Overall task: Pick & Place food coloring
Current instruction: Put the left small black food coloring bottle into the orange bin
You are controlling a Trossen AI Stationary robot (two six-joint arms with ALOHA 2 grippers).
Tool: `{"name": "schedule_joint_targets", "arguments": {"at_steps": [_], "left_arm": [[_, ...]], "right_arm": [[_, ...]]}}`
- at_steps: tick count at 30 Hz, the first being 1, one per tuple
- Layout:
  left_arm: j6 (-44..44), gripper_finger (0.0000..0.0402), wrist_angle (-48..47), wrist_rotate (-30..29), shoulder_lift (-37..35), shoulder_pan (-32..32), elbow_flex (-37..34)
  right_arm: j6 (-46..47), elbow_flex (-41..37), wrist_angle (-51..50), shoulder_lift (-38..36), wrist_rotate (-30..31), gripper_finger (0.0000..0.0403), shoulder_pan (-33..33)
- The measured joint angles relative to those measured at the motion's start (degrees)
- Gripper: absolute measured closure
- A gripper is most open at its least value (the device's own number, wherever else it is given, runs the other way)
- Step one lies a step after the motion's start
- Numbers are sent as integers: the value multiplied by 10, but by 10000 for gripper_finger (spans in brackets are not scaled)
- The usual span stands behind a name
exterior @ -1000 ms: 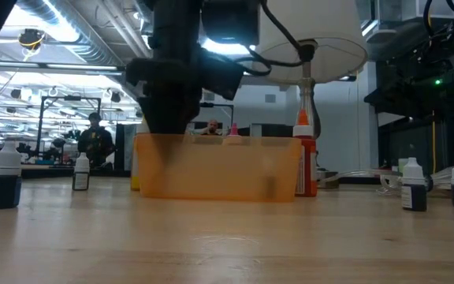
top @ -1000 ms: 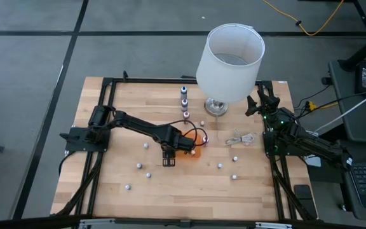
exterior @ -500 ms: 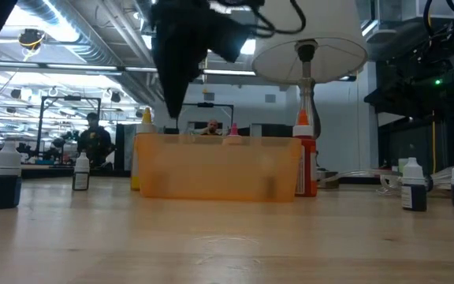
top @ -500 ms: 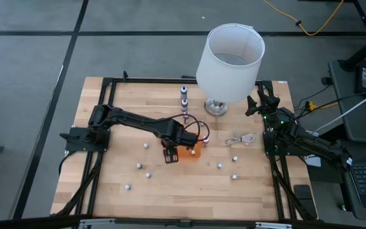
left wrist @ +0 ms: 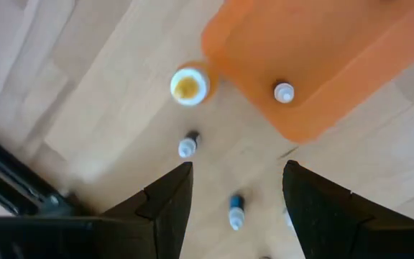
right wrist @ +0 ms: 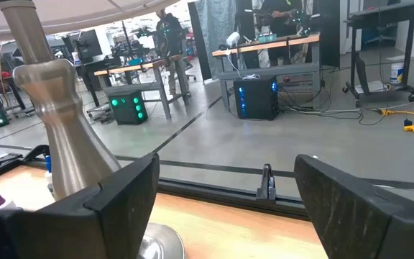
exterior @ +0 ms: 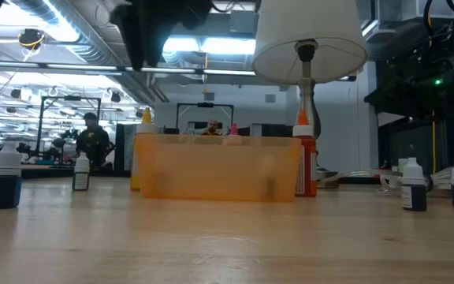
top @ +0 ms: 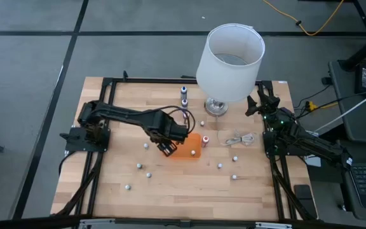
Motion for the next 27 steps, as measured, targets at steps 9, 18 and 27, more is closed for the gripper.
{"name": "schedule_joint_targets", "arguments": {"at_steps": [9, 18, 27], "left_arm": [[-148, 197, -8, -4, -56, -30, -48], [-305, 196, -8, 31, -111, -96, -133], [-472, 198, 16, 64, -138, -187, -191]], "right_arm": [[0, 0, 0, 0, 0, 79, 0], [0, 0, 0, 0, 0, 79, 0], [0, 0, 0, 0, 0, 79, 0]]}}
